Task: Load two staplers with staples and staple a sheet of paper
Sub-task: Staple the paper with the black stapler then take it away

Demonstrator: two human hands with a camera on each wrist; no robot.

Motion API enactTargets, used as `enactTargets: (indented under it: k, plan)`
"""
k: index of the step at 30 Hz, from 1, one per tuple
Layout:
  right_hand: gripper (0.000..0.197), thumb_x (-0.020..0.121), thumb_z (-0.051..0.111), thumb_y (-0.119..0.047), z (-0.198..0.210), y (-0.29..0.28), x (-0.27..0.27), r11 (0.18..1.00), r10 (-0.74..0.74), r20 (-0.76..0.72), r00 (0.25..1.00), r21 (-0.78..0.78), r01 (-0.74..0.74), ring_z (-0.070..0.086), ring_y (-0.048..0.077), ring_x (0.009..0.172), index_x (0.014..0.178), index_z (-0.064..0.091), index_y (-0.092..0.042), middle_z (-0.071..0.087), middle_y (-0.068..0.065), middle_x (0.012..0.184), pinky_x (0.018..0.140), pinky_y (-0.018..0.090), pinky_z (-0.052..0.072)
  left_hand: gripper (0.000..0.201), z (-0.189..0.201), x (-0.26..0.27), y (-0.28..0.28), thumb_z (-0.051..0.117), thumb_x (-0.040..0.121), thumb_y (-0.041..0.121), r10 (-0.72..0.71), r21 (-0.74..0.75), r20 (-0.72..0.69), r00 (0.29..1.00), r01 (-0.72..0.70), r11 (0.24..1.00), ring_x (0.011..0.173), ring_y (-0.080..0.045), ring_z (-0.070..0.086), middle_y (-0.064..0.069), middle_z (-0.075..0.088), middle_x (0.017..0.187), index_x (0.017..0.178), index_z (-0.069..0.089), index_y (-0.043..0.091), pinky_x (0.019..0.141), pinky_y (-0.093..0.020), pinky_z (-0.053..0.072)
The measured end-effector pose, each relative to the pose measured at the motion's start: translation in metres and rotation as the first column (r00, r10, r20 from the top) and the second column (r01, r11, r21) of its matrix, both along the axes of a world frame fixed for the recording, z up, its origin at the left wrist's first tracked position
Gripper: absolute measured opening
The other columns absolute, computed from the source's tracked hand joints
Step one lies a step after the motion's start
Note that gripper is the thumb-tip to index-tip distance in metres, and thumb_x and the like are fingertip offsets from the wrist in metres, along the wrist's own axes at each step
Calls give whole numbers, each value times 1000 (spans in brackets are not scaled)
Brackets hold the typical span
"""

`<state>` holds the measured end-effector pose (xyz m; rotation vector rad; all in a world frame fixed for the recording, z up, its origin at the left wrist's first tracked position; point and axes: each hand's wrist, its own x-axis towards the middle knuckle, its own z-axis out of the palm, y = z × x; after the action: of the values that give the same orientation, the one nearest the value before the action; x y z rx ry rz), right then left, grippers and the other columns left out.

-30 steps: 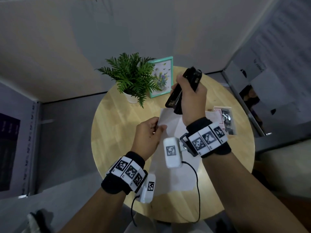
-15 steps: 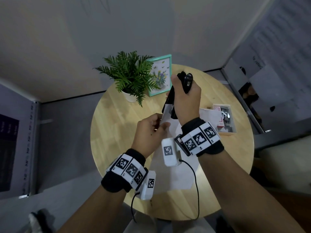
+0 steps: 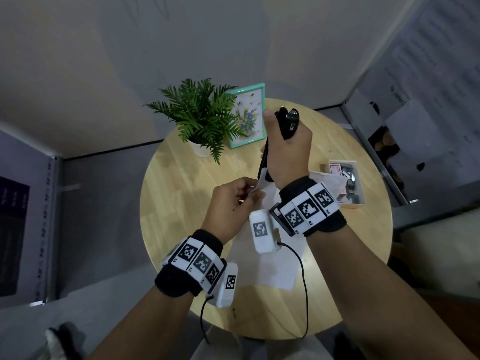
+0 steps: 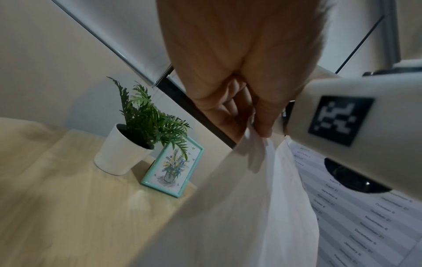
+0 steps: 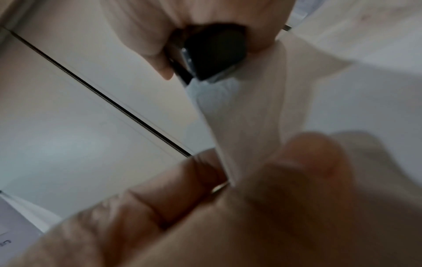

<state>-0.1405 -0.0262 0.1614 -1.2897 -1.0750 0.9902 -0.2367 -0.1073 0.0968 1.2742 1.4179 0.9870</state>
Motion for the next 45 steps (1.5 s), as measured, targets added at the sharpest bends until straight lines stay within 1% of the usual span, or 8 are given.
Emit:
enactTargets:
  k: [5, 9, 13, 17, 22, 27, 34, 45]
  plan:
    - [29, 80, 65, -41, 2, 0, 7, 998, 51, -71, 996, -36, -54, 55, 26, 59, 75, 54, -15, 55, 11, 64, 60, 41, 50, 5, 4, -1, -1, 65, 90, 15, -2, 26, 11, 1000, 2, 1000, 76, -17, 71, 0, 75, 83, 93, 68, 17, 69, -35, 58]
    - [20, 88, 62, -22, 11, 1, 21, 1000, 17, -249, 968, 6, -17, 59, 20, 61, 92, 51, -5, 60, 10, 71, 67, 34, 53, 12, 1, -5, 0, 64, 91, 17, 44, 13, 2, 999, -44, 999, 78, -26, 72, -5, 76, 84, 101, 68, 10, 72, -50, 57]
    - [19, 82, 68, -18, 13, -2, 38, 992, -114, -238, 965, -83, 97, 60, 23, 62, 88, 54, -6, 63, 5, 65, 72, 40, 55, 27, 2, -13, -2, 63, 91, 18, 116, 97, -78, 990, -108, 989, 71, -26, 70, -8, 75, 79, 117, 63, 13, 69, -45, 59]
    - [17, 79, 74, -12, 4, -20, 42, 960, -15, -212, 977, -275, -45, 61, 25, 60, 78, 57, -9, 65, 6, 61, 69, 36, 56, 34, 10, -16, -6, 57, 94, 13, 190, 336, -261, 947, -96, 937, 49, -19, 53, -6, 65, 63, 126, 52, 21, 53, -29, 47]
    - [11, 82, 72, -14, -1, -38, 31, 905, 62, -332, 941, -380, -194, 66, 24, 62, 79, 63, -9, 67, 11, 70, 64, 30, 56, 33, 15, -13, -11, 54, 93, 6, 268, 513, -383, 884, -38, 857, 67, -25, 66, -8, 71, 79, 119, 52, 27, 59, -35, 53]
    - [17, 81, 72, -16, -1, -41, 29, 868, 78, -427, 901, -415, -272, 55, 17, 57, 66, 63, -15, 55, 0, 61, 59, 31, 49, 34, 11, -15, -15, 49, 91, 0, 288, 611, -409, 866, 26, 792, 103, -19, 69, -6, 73, 110, 113, 65, 20, 85, -34, 57]
    - [29, 79, 66, 6, -4, -46, 34, 872, 154, -388, 909, -379, -310, 56, 20, 57, 61, 59, -17, 54, 5, 62, 65, 38, 47, 34, 10, -21, -22, 45, 91, 0, 317, 656, -439, 841, 59, 753, 97, -25, 70, -9, 71, 111, 107, 71, 16, 79, -38, 59]
    - [28, 65, 79, 5, -15, -49, 34, 902, 262, -183, 948, -302, -307, 53, 21, 55, 66, 59, -14, 55, 0, 58, 60, 35, 49, 29, 12, -25, -23, 51, 87, -5, 343, 638, -457, 821, 33, 769, 92, -22, 72, -9, 74, 108, 103, 72, 7, 82, -32, 57]
